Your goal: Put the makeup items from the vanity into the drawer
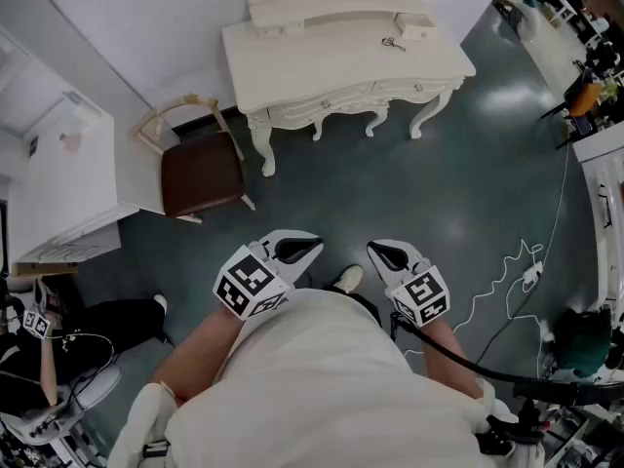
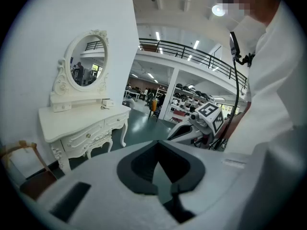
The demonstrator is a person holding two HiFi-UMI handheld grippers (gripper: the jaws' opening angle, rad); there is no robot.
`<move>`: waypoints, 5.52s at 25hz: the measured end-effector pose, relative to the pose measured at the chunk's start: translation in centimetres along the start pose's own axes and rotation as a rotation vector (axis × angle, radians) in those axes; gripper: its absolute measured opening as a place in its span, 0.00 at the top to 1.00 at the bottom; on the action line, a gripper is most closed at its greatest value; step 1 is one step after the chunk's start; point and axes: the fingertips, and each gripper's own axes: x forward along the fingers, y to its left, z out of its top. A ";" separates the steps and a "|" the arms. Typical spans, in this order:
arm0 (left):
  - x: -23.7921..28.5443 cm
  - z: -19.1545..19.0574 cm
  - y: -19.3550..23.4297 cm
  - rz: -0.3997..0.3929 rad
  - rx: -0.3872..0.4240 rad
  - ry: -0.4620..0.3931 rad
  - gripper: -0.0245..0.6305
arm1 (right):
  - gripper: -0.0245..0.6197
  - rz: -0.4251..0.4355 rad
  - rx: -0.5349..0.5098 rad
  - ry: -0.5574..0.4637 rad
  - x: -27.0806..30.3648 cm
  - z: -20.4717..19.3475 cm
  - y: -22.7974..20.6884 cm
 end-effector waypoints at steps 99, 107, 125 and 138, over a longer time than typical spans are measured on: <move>35.6 35.2 48.4 0.369 -0.212 -0.090 0.96 | 0.83 0.057 -0.429 0.195 38.3 16.2 -75.0; 36.4 35.9 49.8 0.427 -0.235 -0.089 0.96 | 0.91 0.110 -0.484 0.210 40.0 16.3 -75.1; 39.8 39.2 50.9 0.367 -0.182 -0.082 0.96 | 0.94 0.230 -0.420 0.051 32.6 24.1 -74.0; 41.5 40.6 51.0 0.350 -0.155 -0.083 0.96 | 0.94 0.140 -0.487 0.046 28.8 27.7 -84.4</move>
